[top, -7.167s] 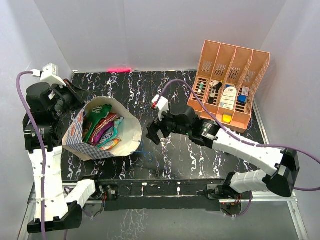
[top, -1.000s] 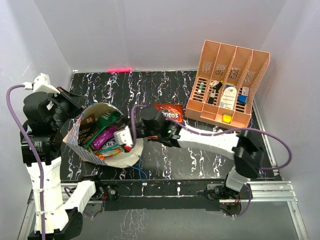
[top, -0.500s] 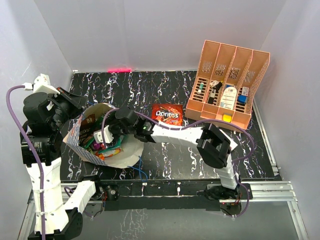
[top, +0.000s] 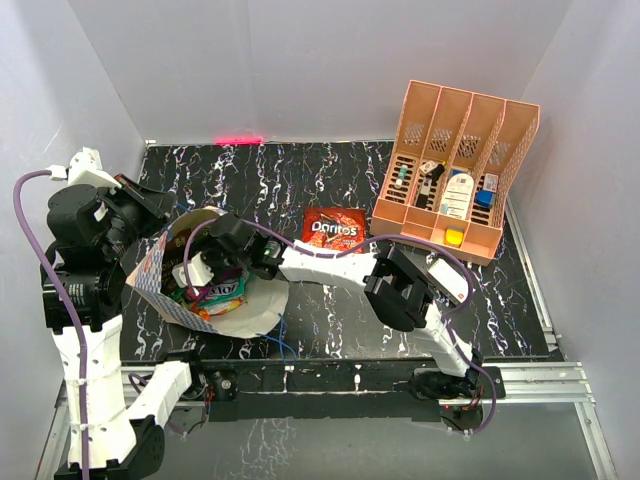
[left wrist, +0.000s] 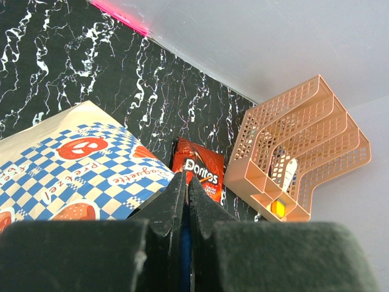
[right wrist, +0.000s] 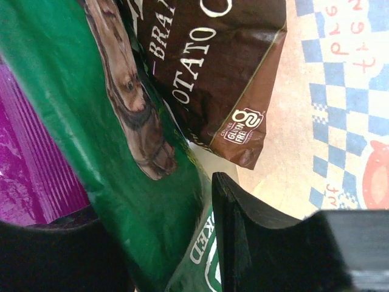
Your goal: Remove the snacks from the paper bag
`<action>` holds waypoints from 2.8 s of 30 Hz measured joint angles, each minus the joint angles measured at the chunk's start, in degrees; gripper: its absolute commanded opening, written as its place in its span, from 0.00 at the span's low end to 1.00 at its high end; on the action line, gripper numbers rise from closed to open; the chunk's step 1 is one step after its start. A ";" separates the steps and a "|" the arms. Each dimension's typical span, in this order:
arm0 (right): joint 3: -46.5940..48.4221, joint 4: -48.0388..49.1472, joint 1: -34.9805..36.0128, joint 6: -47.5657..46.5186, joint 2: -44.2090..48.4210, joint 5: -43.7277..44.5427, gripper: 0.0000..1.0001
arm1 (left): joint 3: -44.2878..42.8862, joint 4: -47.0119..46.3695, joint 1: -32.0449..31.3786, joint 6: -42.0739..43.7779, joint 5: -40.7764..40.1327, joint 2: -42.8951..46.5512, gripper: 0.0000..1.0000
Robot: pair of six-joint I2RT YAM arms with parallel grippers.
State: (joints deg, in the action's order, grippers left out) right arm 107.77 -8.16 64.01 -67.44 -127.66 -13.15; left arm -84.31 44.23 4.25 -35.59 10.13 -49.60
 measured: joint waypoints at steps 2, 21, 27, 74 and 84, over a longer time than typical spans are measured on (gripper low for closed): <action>0.72 -1.14 0.00 -0.66 -0.26 0.28 0.33 | 0.00 0.00 -0.13 0.00 0.00 0.00 0.00; 1.11 -5.05 -0.11 1.70 3.26 -2.03 0.07 | -0.11 0.85 -0.37 0.07 -4.00 0.33 0.00; -3.26 -3.58 -0.11 5.75 11.65 -4.24 0.07 | -0.13 1.33 -0.37 0.24 -5.88 0.52 0.00; -43.06 11.56 -37.88 105.44 33.73 -18.64 0.07 | -0.11 0.79 -0.37 1.53 -6.69 -0.22 0.00; -50.07 24.90 -39.63 120.69 27.54 -19.50 0.07 | -0.13 0.66 -0.42 1.53 -6.54 -0.46 0.00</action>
State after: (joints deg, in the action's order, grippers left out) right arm 57.69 16.73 24.38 53.25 -100.12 -32.64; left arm -84.44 44.88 3.84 -34.06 3.60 -50.06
